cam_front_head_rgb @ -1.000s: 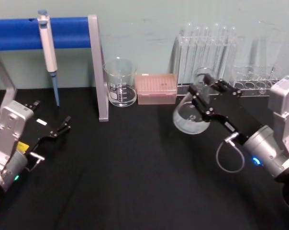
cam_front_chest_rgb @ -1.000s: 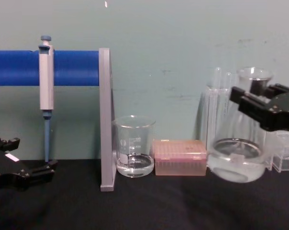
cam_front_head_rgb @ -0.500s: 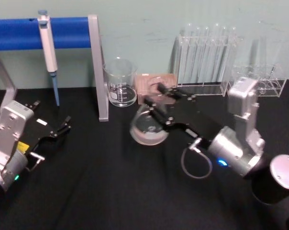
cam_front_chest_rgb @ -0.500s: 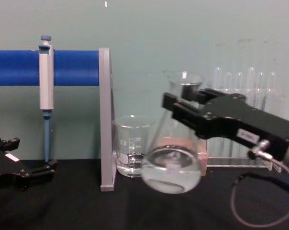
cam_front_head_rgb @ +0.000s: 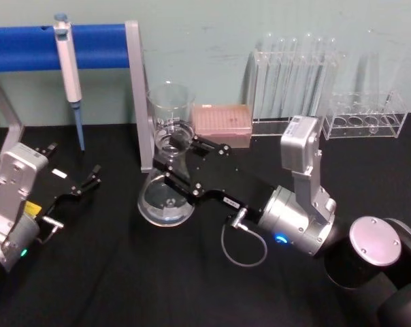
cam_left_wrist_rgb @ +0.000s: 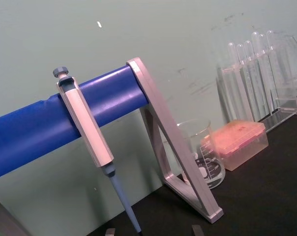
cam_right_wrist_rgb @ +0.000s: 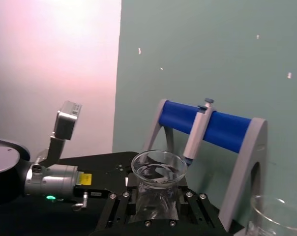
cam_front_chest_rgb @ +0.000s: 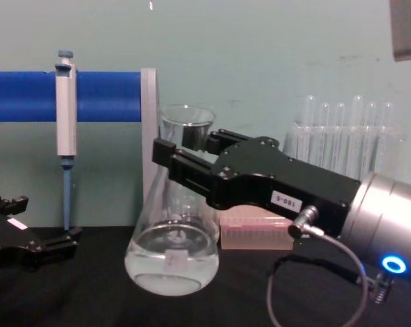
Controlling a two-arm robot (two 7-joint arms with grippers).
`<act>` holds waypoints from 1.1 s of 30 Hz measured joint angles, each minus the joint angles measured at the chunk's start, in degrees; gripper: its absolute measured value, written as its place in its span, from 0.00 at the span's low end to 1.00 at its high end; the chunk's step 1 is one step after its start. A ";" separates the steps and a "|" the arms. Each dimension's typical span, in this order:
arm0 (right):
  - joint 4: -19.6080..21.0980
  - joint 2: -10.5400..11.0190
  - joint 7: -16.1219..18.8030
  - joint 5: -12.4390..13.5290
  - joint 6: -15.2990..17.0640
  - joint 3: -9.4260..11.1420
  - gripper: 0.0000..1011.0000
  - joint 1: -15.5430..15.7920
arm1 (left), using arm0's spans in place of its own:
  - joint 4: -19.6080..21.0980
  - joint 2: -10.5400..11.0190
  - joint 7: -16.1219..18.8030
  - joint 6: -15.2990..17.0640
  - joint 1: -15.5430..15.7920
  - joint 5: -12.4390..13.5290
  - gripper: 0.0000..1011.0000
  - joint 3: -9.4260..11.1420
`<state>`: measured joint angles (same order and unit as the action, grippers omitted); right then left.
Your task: Grasp the erlenmeyer flask with one hand, shake it three times, then place it back.
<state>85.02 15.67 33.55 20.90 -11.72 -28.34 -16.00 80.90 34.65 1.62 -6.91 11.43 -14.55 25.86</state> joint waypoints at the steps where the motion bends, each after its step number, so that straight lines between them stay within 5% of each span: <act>1: -0.05 0.01 0.04 0.08 0.00 -0.16 0.45 -0.08 | 0.00 0.00 0.00 0.00 0.00 0.00 0.99 0.00; 11: -0.49 0.40 -0.06 0.98 -0.13 -1.38 0.45 -0.76 | 0.00 0.00 0.00 0.00 0.00 0.00 0.99 0.00; 19: 0.03 1.26 -1.81 1.07 -0.58 -0.50 0.45 -0.44 | 0.00 0.00 0.00 0.00 0.00 0.00 0.99 0.00; 33: 4.30 4.52 -9.06 -0.72 -1.05 6.75 0.45 4.38 | 0.00 0.00 0.00 0.00 0.00 0.00 0.99 0.00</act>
<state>89.32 20.18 24.49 20.18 -12.77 -21.59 -11.62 80.90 34.65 1.62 -6.91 11.43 -14.55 25.86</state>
